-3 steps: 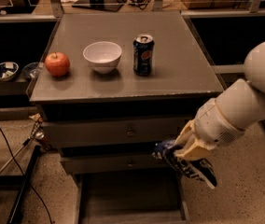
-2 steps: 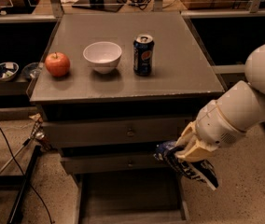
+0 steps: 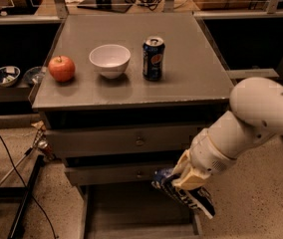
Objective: Place blue chip bag into bottom drawer
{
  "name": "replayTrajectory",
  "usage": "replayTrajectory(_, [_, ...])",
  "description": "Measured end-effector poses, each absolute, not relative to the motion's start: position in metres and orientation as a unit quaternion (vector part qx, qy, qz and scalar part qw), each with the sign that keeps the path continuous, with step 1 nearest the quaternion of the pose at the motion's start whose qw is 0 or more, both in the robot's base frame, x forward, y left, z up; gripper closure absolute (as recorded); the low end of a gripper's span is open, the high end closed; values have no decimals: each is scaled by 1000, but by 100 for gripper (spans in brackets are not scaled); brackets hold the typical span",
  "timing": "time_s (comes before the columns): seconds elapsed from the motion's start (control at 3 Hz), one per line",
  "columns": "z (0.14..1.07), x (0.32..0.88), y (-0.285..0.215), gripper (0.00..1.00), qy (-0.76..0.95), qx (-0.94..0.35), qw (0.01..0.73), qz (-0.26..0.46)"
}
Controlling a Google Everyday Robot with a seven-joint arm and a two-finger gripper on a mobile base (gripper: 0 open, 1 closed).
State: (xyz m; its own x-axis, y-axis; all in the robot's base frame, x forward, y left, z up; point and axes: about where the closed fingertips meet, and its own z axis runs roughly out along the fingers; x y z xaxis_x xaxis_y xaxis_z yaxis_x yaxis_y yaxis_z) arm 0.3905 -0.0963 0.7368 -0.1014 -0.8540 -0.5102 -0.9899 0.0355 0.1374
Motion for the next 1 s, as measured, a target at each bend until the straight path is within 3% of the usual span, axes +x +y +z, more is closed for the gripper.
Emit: replayTrajectory(1.0, [667,394,-71,100,710,-640,136,261])
